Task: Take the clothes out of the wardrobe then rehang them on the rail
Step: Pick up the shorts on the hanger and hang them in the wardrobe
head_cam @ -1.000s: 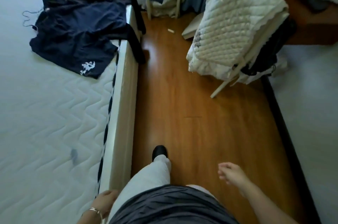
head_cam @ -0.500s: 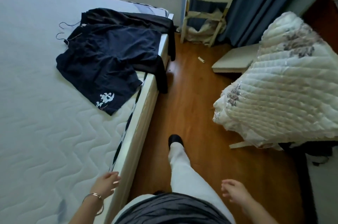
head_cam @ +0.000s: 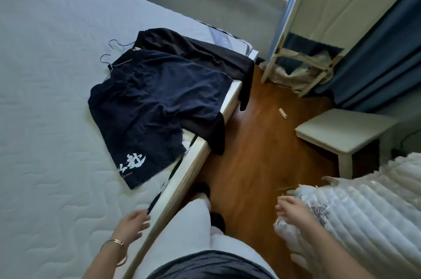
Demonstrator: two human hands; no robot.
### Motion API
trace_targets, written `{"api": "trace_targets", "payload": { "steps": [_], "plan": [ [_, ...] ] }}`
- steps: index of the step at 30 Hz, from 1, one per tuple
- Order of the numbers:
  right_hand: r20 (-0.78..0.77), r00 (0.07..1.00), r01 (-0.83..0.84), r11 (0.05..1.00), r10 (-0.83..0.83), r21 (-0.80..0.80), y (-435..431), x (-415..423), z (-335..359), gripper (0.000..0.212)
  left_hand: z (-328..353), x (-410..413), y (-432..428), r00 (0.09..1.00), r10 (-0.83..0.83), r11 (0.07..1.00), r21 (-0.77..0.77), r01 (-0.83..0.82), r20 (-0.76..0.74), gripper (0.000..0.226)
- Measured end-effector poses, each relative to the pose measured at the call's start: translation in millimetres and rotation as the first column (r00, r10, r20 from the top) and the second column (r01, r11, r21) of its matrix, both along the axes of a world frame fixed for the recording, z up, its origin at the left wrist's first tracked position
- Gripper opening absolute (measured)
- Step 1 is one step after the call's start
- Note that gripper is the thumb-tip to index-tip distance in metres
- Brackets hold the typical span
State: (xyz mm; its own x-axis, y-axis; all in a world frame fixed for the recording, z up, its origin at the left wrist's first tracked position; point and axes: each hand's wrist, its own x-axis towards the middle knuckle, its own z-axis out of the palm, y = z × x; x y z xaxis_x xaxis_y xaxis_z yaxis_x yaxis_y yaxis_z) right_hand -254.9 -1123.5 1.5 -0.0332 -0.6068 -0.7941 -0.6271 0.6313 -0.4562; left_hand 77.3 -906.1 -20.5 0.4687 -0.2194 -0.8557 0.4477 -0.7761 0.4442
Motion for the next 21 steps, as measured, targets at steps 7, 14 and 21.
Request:
{"api": "trace_targets", "payload": {
  "steps": [7, 14, 21],
  "plan": [
    [-0.085, 0.989, -0.099, 0.974, 0.118, 0.206, -70, 57, -19, 0.011, -22, 33, -64, 0.995, 0.082, 0.993, 0.084, -0.078, -0.048, 0.011],
    [-0.109, 0.974, -0.181, 0.971, 0.2, 0.158, -166, 119, -6, 0.015, -14, 83, -130, 0.991, 0.125, 0.982, 0.146, -0.117, -0.051, 0.015],
    [-0.066, 0.919, -0.382, 0.92, 0.388, 0.083, -265, 196, 7, 0.017, -3, 112, -202, 0.973, 0.23, 0.972, 0.042, -0.23, 0.004, 0.018]
  ]
}}
